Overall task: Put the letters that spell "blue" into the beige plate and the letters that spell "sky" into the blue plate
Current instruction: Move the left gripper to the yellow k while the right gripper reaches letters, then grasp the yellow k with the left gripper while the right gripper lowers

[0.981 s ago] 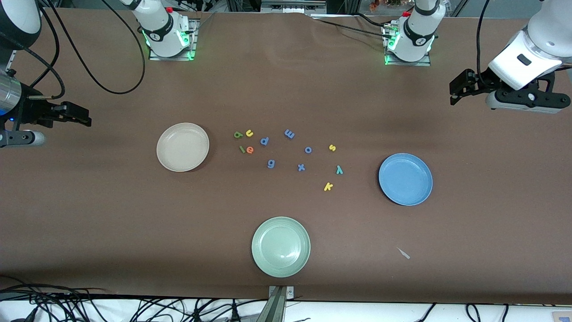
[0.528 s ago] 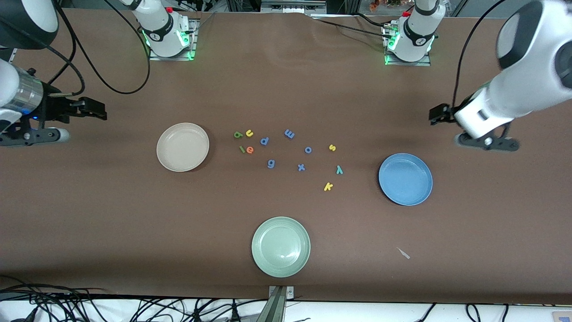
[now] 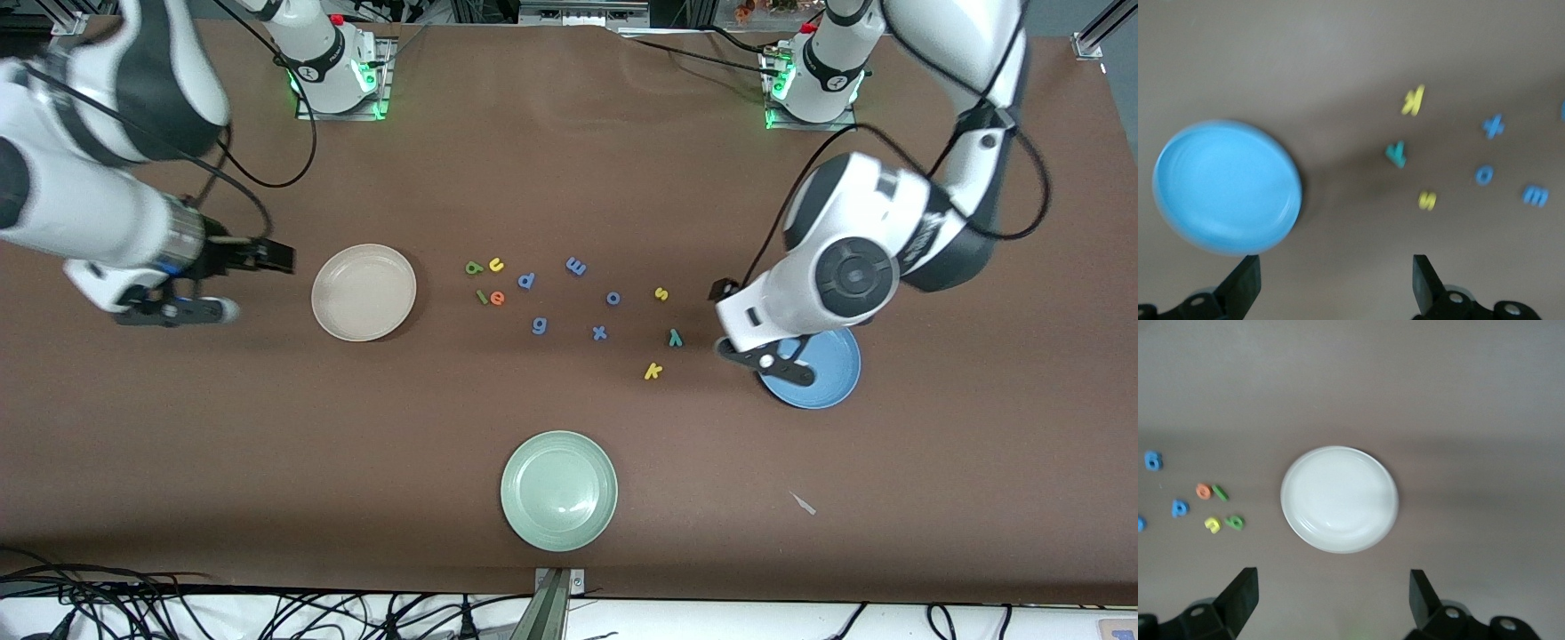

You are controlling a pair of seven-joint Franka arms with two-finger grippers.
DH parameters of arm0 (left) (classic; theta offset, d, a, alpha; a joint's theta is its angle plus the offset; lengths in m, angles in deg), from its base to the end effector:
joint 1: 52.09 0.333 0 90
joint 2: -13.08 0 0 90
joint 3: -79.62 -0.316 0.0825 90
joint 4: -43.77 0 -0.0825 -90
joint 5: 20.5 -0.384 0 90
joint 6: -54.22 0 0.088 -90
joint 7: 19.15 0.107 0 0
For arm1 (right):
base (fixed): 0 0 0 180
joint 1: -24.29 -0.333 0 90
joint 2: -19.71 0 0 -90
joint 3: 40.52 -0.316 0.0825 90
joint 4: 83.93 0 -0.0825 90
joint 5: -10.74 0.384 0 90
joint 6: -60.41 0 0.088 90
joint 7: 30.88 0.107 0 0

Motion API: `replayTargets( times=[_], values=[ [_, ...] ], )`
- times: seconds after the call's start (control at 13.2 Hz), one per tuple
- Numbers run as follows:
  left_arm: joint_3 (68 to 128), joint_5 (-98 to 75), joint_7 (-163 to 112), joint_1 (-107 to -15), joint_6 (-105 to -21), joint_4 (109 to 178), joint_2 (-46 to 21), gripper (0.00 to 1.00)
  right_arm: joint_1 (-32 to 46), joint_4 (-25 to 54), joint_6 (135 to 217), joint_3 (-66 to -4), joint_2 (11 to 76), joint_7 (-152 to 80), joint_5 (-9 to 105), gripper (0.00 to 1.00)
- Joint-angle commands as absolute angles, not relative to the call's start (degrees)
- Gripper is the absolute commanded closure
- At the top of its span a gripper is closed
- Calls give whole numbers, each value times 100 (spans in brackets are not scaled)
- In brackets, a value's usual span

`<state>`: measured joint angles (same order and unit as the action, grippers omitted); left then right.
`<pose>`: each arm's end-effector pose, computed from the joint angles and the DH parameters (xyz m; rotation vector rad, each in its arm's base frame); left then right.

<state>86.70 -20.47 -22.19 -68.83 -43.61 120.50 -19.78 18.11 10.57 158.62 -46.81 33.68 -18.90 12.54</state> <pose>0.6419 -0.2649 0.3823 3.0563 -0.5399 -0.3296 0.6001 0.1303 0.4563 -3.1098 -0.0007 0.2897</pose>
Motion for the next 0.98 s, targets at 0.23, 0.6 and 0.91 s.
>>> replayTargets(
  times=[0.23,0.6,0.91],
  values=[
    [8639,-2076,-2284,-7265,-5695,11725,-2980,0,1805,2468,17991,-5843,3648,171,1224,0],
    [8630,-2138,-2495,-7556,-6950,11856,-3586,4,1796,3698,19794,-6415,3912,1039,358,0],
    [8595,-2147,-2504,-7652,-7173,11927,-3771,12,1752,3938,20358,-6662,4431,3113,-1104,1]
  ],
)
